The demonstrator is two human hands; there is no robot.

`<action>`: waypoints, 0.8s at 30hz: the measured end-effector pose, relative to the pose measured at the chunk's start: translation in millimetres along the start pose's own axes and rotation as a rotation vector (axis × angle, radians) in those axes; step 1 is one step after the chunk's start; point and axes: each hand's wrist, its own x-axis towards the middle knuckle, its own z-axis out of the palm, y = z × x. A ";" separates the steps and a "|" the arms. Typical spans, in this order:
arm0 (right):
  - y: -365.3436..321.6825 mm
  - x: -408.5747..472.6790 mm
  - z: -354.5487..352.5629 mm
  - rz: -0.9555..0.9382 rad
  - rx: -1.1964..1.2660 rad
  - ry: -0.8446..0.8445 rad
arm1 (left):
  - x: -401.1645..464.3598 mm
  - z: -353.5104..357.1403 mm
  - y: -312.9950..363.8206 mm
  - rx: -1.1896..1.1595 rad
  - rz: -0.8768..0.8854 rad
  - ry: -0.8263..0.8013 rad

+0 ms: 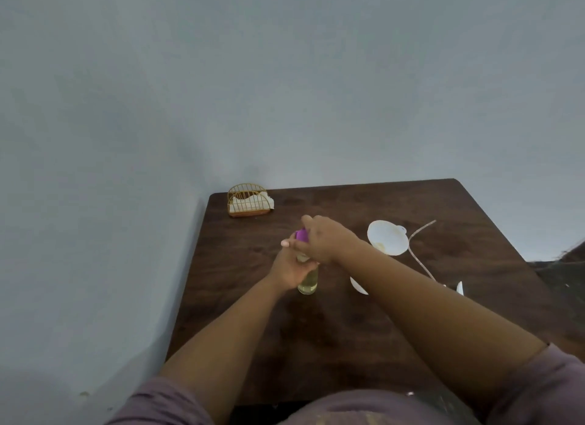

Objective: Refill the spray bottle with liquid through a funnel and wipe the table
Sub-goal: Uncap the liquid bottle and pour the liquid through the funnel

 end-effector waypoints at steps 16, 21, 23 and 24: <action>-11.4 12.8 22.7 0.122 -0.171 0.156 | 5.9 -14.4 -1.3 -0.012 -0.031 -0.084; -15.5 16.5 17.4 0.179 -0.061 -0.064 | 6.5 -11.3 -1.3 0.058 0.006 -0.088; -19.1 17.8 13.8 0.196 -0.074 -0.126 | 6.3 -11.4 -1.6 0.064 0.012 -0.098; -20.5 18.3 12.5 0.200 -0.080 -0.151 | 6.0 -11.6 -1.6 0.064 0.009 -0.099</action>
